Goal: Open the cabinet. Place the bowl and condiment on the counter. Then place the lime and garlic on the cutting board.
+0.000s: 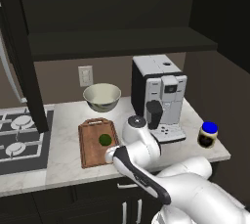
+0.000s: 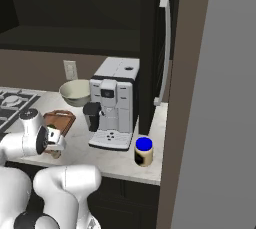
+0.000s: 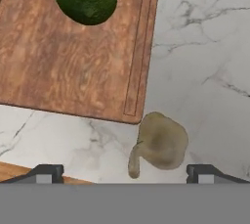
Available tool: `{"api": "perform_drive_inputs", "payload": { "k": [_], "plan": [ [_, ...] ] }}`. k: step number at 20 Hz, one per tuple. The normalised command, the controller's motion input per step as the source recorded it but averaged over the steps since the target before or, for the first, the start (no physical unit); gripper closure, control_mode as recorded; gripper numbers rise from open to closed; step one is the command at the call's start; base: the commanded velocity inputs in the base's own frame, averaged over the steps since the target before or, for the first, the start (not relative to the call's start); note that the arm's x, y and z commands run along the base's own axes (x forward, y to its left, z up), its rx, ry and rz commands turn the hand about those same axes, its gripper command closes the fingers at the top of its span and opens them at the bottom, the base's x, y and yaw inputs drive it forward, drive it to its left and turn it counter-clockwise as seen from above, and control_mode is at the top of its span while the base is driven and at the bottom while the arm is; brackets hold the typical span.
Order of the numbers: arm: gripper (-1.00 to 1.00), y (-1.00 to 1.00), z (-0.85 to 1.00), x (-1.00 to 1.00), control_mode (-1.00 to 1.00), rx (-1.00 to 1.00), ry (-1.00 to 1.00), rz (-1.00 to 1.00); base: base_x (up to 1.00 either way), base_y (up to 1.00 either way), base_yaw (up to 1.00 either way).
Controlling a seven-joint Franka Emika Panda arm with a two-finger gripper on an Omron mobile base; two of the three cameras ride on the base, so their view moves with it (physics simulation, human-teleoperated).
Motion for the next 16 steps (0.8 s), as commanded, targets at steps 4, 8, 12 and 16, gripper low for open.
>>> {"api": "perform_drive_inputs", "payload": {
  "k": [4, 8, 12, 16],
  "plan": [
    [-1.0, -0.23, -0.29, 0.27, -1.0, 0.0, 0.0, 0.03, 0.0, 0.0, 0.0],
    [-1.0, -0.34, -0.28, 0.16, -1.0, 0.0, 0.0, 0.01, 0.0, 0.0, 0.0],
    [-1.0, -0.25, -0.5, 0.0, -1.0, 0.0, 0.0, 0.0, 0.0, 0.0, 0.0],
    [-1.0, -0.11, -0.67, 0.0, -1.0, 0.0, 0.0, 0.0, 0.0, 0.0, 0.0]
  ]
}}
